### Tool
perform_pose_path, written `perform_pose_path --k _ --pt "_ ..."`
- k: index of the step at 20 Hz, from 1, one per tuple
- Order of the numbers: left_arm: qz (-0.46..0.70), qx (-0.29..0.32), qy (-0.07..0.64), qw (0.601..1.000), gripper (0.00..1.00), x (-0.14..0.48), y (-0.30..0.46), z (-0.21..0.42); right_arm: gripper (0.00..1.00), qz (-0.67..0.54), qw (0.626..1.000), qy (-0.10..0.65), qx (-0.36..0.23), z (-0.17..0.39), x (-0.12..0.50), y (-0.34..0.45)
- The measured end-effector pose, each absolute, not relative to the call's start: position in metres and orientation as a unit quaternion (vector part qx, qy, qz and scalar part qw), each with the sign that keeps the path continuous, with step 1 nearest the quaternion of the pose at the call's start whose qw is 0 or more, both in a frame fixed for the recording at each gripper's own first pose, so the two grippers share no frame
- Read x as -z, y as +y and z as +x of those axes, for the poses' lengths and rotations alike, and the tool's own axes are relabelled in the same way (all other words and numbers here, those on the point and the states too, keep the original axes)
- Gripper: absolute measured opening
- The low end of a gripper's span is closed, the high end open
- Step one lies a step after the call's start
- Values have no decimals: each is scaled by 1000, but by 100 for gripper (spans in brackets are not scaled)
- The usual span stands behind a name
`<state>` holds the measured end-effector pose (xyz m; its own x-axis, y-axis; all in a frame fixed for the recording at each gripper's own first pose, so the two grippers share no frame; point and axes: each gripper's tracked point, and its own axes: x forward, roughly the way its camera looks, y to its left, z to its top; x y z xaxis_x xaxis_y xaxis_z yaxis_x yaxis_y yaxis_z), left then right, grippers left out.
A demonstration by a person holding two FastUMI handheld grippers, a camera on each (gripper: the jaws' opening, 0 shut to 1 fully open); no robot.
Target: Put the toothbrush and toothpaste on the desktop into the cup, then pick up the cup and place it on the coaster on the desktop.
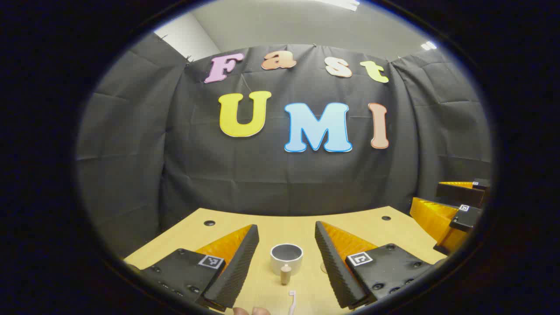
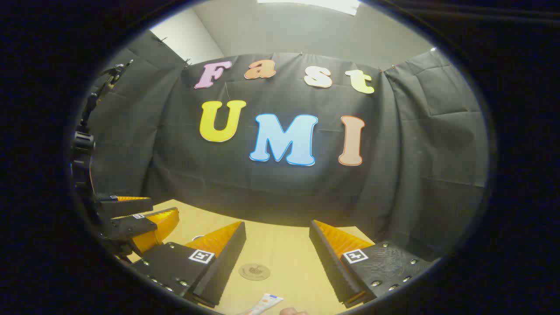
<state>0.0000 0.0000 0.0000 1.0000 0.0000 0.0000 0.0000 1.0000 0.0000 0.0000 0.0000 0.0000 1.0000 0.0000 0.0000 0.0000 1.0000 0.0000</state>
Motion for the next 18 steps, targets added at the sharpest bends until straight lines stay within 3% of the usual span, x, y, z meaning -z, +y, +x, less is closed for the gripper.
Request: perform_pose_path --k 5,18 --pt "-3 -2 3 1000 87 3 -2 4 94 -4 1000 3 -5 -1 2 -2" --pt "-3 6 31 999 87 21 -3 6 91 14 999 33 -7 -1 17 -1"
